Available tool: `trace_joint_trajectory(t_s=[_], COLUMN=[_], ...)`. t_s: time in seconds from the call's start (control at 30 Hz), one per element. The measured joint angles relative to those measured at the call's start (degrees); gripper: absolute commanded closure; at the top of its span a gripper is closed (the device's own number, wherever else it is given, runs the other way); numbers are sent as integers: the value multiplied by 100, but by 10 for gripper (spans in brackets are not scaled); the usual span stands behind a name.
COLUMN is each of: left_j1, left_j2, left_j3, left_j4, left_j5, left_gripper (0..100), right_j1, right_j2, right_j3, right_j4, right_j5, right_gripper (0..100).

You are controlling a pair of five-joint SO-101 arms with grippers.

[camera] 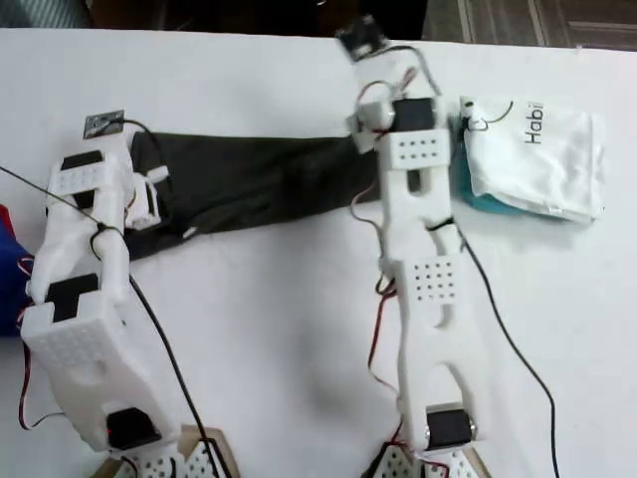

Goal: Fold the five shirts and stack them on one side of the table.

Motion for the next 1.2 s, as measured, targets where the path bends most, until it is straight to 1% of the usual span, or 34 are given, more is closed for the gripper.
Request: trace_joint_trajectory(t_s=[0.1,0.33,0.5,0.63,0.73,0.87,1.03,1.1,1.2], left_j1=[0,0,0,0,0,0,0,0,-62], left_j2=[0,0,0,0,0,0,-35,-44,-35], left_j3=[0,0,0,0,0,0,-35,-202,-659], left_j4=[0,0,0,0,0,0,35,246,844], left_j5=[0,0,0,0,0,0,0,9,9], left_gripper=[832,832,832,832,832,832,832,832,830], right_j1=[-325,-853,-879,-879,-791,-633,-255,-18,281], right_j2=[79,589,1081,1064,703,-316,-1380,-1582,-1785], right_j3=[-9,-18,-70,-114,-105,-105,-105,-105,-105], right_j4=[229,281,264,325,607,958,1020,1020,1020], right_j5=[0,0,0,0,0,0,-18,-18,-53], right_gripper=[915,915,915,915,915,915,915,915,915])
